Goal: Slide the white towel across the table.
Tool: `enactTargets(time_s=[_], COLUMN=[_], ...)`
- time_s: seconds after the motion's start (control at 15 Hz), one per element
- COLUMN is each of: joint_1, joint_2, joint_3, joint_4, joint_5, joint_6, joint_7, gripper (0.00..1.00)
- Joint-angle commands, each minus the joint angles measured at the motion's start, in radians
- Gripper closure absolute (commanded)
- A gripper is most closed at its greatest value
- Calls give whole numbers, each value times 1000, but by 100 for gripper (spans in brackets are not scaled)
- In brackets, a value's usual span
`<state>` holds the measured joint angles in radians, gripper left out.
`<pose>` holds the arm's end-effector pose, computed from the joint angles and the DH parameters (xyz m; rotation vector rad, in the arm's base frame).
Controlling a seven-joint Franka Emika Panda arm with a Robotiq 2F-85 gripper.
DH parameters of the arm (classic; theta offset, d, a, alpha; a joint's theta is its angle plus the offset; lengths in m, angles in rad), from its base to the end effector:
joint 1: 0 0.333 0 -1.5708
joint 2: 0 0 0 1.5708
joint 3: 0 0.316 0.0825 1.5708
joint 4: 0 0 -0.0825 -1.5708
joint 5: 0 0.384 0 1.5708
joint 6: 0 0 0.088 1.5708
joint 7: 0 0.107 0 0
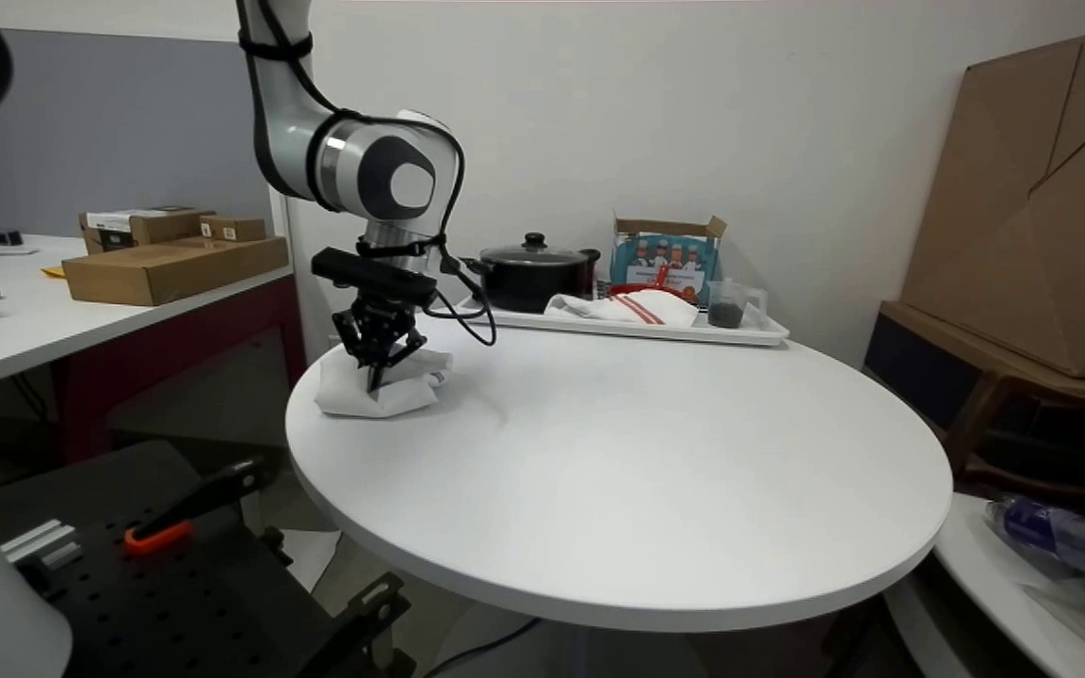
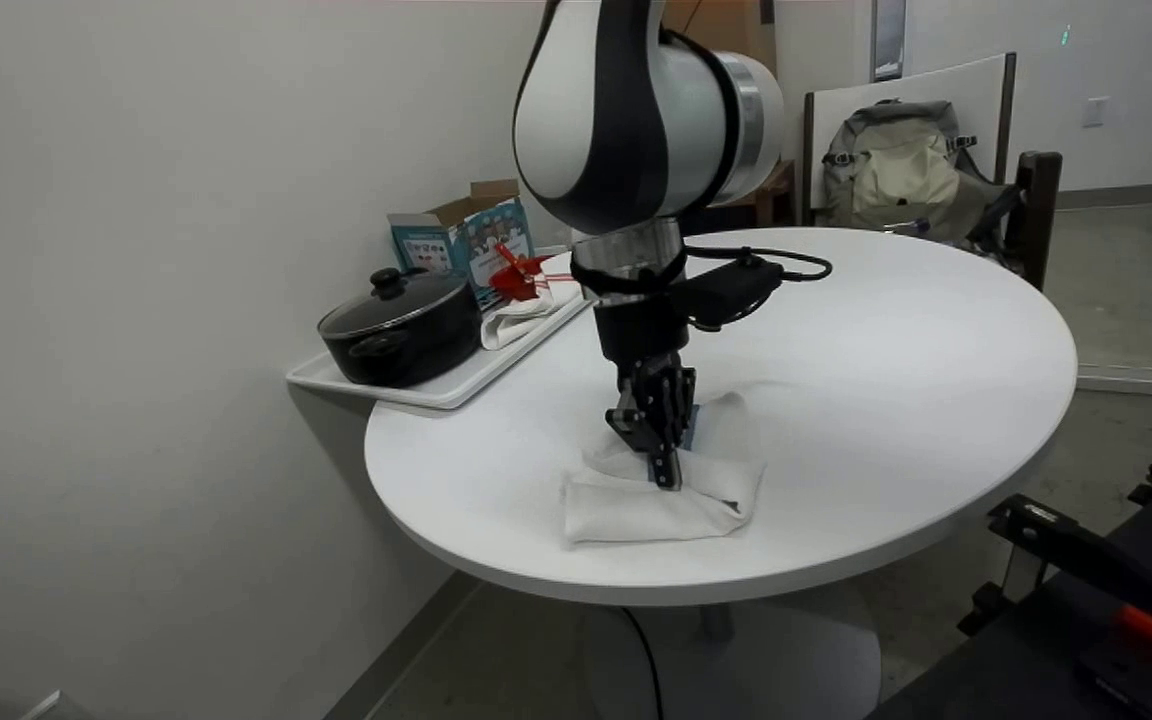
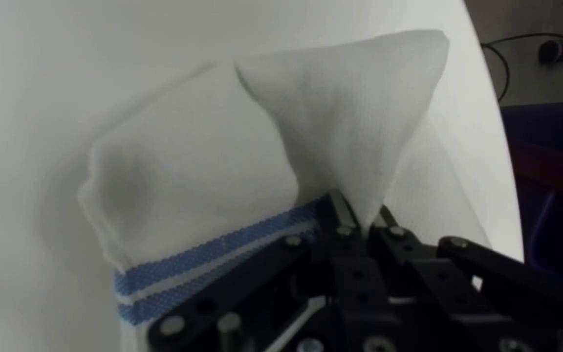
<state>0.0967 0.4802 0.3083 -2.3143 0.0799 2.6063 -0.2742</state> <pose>0.4540 0.2058 0.1320 -2.8369 -0.8555 0.2707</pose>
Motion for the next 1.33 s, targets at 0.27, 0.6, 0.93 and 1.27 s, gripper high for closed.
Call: enactTargets(time_s=[0.27, 0.6, 0.93, 1.27], joint_1=[-78, -37, 40, 68], joint_2=[-93, 26, 114, 95], joint_3=[-142, -249, -175, -70], joint_4=[-159, 64, 200, 133], joint_5=[-56, -167, -156, -135], joint_6=[94, 85, 40, 30], joint_7=[-6, 77, 103, 42], gripper=[98, 98, 98, 98])
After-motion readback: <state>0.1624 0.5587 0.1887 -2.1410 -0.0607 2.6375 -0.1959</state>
